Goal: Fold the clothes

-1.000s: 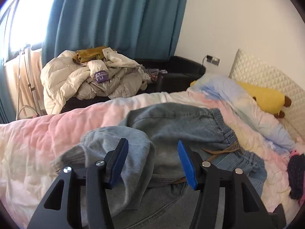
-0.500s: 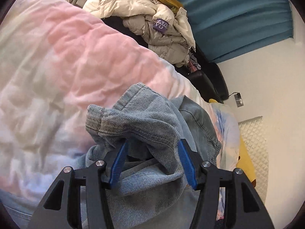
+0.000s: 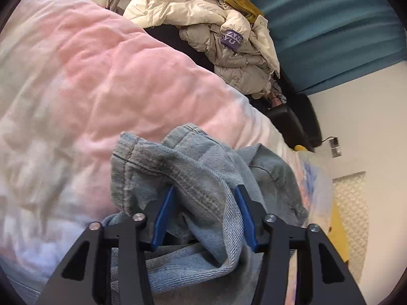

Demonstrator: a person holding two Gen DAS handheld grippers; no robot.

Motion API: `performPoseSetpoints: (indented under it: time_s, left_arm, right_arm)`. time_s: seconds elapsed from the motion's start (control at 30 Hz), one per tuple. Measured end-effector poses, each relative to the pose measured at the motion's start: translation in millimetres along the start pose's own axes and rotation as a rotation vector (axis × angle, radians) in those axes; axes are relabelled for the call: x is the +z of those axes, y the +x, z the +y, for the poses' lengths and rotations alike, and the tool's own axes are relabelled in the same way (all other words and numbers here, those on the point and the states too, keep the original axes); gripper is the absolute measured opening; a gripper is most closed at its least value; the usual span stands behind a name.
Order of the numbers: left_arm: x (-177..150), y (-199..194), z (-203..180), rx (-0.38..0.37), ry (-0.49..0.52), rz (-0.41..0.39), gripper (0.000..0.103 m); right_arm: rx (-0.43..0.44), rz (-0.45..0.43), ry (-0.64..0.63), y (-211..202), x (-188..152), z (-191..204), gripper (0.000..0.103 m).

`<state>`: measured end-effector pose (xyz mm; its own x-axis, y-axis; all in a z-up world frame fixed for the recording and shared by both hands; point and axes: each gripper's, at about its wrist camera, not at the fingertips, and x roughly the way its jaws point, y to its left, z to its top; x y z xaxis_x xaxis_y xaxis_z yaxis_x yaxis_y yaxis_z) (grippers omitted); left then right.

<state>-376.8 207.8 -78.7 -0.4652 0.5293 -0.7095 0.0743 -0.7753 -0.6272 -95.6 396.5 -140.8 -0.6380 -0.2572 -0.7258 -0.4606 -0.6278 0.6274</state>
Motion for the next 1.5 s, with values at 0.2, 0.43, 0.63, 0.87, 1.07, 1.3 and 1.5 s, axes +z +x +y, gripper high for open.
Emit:
performPoseSetpoints:
  time_s: [0.2, 0.43, 0.63, 0.87, 1.07, 1.3, 1.5]
  left_arm:
    - [4.3, -27.0, -19.2, 0.121, 0.147, -0.131, 0.004]
    - [42.0, -121.9, -23.9, 0.217, 0.199, -0.372, 0.004]
    - [78.3, -196.0, -10.8, 0.403, 0.206, -0.513, 0.004]
    - [117.7, -264.0, 14.0, 0.607, 0.207, -0.649, 0.003]
    - [139.2, -301.8, 31.2, 0.658, 0.243, -0.687, 0.003]
    - [96.7, -293.1, 117.0, 0.602, 0.142, -0.586, 0.003]
    - [37.7, -280.1, 203.9, 0.503, -0.014, -0.497, 0.003]
  right_arm:
    - [-0.007, -0.009, -0.02, -4.8, -3.5, -2.8, 0.018]
    - [-0.032, -0.027, -0.05, -3.1, -5.2, 3.4, 0.018]
    - [-0.051, -0.039, -0.071, -0.6, -8.8, 12.0, 0.018]
    - [-0.075, -0.051, -0.099, 1.5, -15.0, 19.9, 0.018]
    - [-0.084, -0.055, -0.113, -0.6, -11.4, 11.4, 0.018]
    - [-0.084, -0.056, -0.119, 0.8, -12.5, 13.1, 0.018]
    - [-0.026, -0.064, -0.144, -0.6, -13.4, 18.8, 0.018]
